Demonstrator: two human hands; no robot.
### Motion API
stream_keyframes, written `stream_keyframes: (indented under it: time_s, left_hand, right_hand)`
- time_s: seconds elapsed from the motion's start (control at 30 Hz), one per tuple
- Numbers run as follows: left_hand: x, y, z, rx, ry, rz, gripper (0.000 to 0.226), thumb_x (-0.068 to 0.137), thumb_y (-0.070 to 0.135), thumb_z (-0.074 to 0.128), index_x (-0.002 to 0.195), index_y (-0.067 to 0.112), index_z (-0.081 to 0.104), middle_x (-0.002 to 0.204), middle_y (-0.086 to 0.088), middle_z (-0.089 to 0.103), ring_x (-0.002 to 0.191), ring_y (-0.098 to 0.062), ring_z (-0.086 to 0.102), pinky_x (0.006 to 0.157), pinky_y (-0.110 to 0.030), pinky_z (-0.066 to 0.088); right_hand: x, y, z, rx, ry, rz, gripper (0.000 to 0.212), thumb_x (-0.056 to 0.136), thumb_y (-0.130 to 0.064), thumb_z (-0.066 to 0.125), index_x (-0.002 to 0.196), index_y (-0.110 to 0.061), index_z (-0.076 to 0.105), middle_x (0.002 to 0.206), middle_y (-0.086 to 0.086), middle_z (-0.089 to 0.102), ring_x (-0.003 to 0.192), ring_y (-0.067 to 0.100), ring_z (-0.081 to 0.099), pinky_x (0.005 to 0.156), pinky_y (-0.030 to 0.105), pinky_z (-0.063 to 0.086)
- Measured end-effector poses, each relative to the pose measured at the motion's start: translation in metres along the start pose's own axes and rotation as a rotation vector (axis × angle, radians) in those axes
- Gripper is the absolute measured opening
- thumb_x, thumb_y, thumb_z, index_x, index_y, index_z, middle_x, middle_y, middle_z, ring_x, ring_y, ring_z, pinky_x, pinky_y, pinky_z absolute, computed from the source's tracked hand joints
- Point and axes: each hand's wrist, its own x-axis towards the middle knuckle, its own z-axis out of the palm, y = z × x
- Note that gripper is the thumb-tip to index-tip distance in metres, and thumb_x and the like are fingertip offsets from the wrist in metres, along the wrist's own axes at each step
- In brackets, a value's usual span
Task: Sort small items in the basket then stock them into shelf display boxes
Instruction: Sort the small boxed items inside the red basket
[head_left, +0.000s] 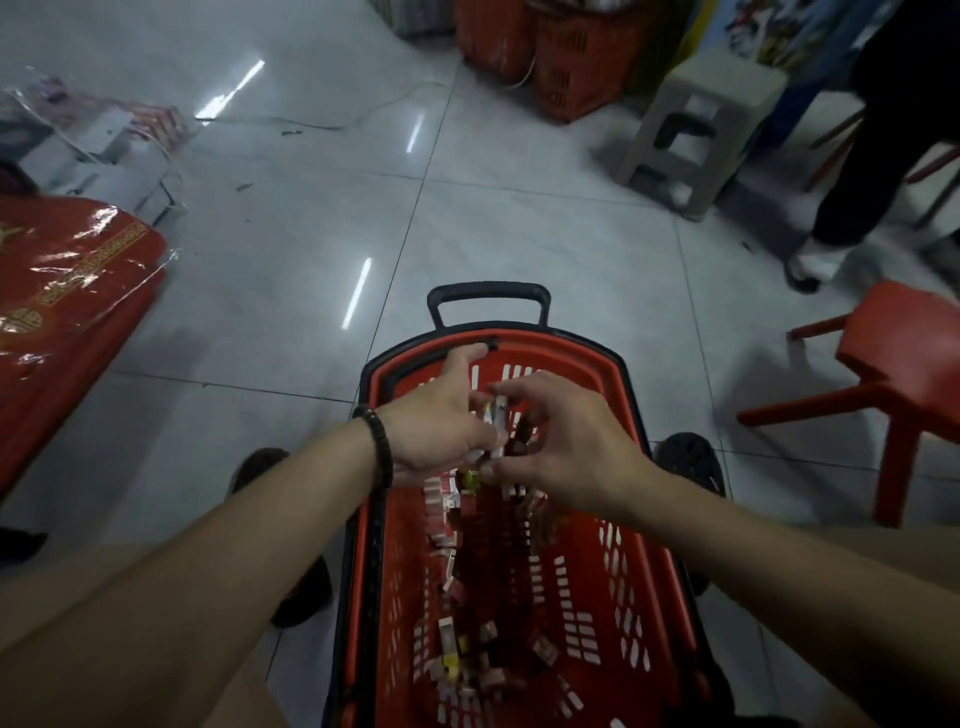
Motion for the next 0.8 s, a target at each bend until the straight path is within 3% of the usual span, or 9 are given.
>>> stream_keyframes:
  time_s: [0.1,0.17,0.23,0.33,0.47,0.57,0.67,0.73,0.8]
  left_hand:
    - [0.000,-0.003,0.014,-0.094,-0.005,0.068,0.107,0.091,-0.011,0.069,0.157,0.056,0.018,0.160,-0.012,0.042,0.121,-0.034,0.068,0.101,-0.061,0.055]
    - [0.001,-0.004,0.021,-0.175,-0.019,0.094,0.106,0.092,-0.012,0.068,0.157,0.056,0.018,0.162,-0.011,0.040,0.115,-0.035,0.070,0.104,-0.058,0.054]
    - [0.001,-0.004,0.030,-0.215,-0.015,0.119,0.107,0.092,-0.013,0.067,0.156,0.057,0.017,0.162,-0.009,0.039,0.104,-0.035,0.070,0.094,-0.053,0.057]
    - [0.007,0.000,0.041,-0.271,0.030,0.137,0.105,0.092,-0.008,0.071,0.157,0.055,0.016,0.160,-0.008,0.041,0.116,-0.031,0.070,0.097,-0.055,0.059]
    - [0.016,0.007,0.046,-0.467,0.056,-0.030,0.062,0.100,0.025,0.069,0.154,0.023,0.038,0.143,-0.022,0.057,0.108,-0.033,0.071,0.096,-0.056,0.059]
    - [0.025,0.003,0.043,-0.534,-0.005,-0.107,0.035,0.106,0.017,0.060,0.134,-0.003,0.060,0.114,-0.022,0.070,0.097,-0.033,0.073,0.093,-0.050,0.061]
    - [0.041,-0.008,0.047,-0.635,0.055,-0.080,0.032,0.102,0.012,0.064,0.131,-0.002,0.065,0.099,-0.013,0.072,0.088,-0.026,0.071,0.092,-0.045,0.061]
    - [0.059,-0.026,0.060,-0.609,0.137,-0.122,0.031,0.099,0.012,0.069,0.129,0.003,0.066,0.103,-0.011,0.077,0.095,-0.026,0.076,0.090,-0.042,0.062]
    - [0.084,-0.063,0.081,-0.536,0.261,-0.243,0.026,0.096,0.010,0.073,0.122,0.010,0.068,0.110,-0.010,0.080,0.102,-0.025,0.075,0.087,-0.040,0.061]
  right_hand:
    - [-0.007,0.008,-0.013,0.011,0.013,0.019,0.080,0.071,-0.057,0.092,0.141,-0.031,0.064,0.127,-0.019,0.068,0.103,-0.005,0.063,0.079,0.009,0.050]
    - [-0.007,0.015,-0.022,0.021,-0.025,0.017,0.077,0.071,-0.061,0.091,0.138,-0.032,0.066,0.124,-0.017,0.071,0.111,-0.003,0.064,0.087,0.016,0.051]
    - [-0.007,0.020,-0.029,0.000,-0.053,-0.004,0.074,0.072,-0.064,0.088,0.135,-0.031,0.066,0.120,-0.016,0.072,0.112,0.000,0.066,0.092,0.025,0.057]
    - [-0.005,0.029,-0.038,-0.019,-0.049,-0.042,0.064,0.075,-0.062,0.086,0.128,-0.032,0.067,0.113,-0.018,0.071,0.107,0.001,0.067,0.091,0.032,0.060]
    - [0.000,0.043,-0.045,0.049,0.020,-0.043,0.061,0.076,-0.062,0.087,0.126,-0.035,0.067,0.114,-0.021,0.072,0.107,-0.004,0.067,0.092,0.027,0.058]
    - [0.004,0.053,-0.045,0.137,0.013,-0.013,0.064,0.073,-0.061,0.090,0.129,-0.038,0.066,0.119,-0.022,0.072,0.114,-0.007,0.065,0.095,0.023,0.055]
    - [0.012,0.060,-0.050,0.087,-0.011,-0.035,0.077,0.074,-0.057,0.091,0.140,-0.032,0.062,0.133,-0.016,0.070,0.123,-0.001,0.064,0.104,0.029,0.055]
    - [0.018,0.066,-0.060,-0.022,-0.075,-0.007,0.093,0.076,-0.060,0.088,0.154,-0.026,0.050,0.148,-0.007,0.062,0.131,0.010,0.061,0.110,0.035,0.053]
    - [0.026,0.074,-0.074,-0.091,-0.127,0.064,0.086,0.085,-0.060,0.081,0.155,-0.023,0.048,0.147,0.000,0.064,0.127,0.017,0.065,0.107,0.037,0.054]
